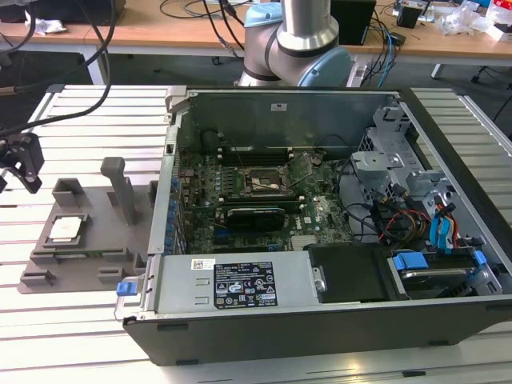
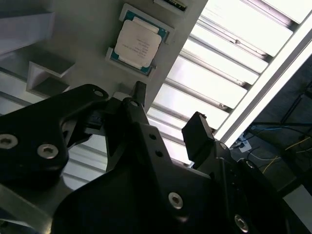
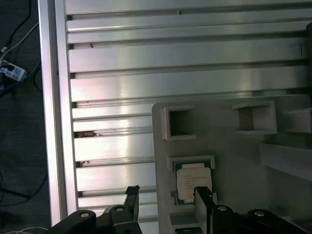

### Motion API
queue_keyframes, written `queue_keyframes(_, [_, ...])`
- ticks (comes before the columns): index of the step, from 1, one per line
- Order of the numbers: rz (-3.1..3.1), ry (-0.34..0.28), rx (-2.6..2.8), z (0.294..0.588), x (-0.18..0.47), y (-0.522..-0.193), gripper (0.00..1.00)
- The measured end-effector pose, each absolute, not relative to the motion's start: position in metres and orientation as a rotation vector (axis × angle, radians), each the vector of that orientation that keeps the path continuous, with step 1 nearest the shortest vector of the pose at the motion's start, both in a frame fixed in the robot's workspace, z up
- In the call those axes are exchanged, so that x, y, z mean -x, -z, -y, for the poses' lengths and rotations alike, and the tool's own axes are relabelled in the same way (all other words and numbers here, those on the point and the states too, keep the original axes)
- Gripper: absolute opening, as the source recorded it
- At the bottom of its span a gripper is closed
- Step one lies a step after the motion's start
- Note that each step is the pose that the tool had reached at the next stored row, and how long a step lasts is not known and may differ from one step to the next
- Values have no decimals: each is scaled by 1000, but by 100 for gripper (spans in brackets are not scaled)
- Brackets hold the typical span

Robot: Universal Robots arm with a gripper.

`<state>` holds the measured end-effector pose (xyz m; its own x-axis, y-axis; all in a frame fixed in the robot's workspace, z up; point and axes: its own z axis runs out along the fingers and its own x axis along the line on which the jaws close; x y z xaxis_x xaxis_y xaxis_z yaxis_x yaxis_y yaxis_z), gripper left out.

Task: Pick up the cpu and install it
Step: 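Pick up the cpu and move it towards the insertion slot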

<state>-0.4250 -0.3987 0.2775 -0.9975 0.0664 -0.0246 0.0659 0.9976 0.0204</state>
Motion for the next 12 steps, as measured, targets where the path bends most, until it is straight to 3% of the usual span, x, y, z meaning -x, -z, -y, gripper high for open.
queue_keyframes(12, [-3114,-31,-103,399,425,-269,57])
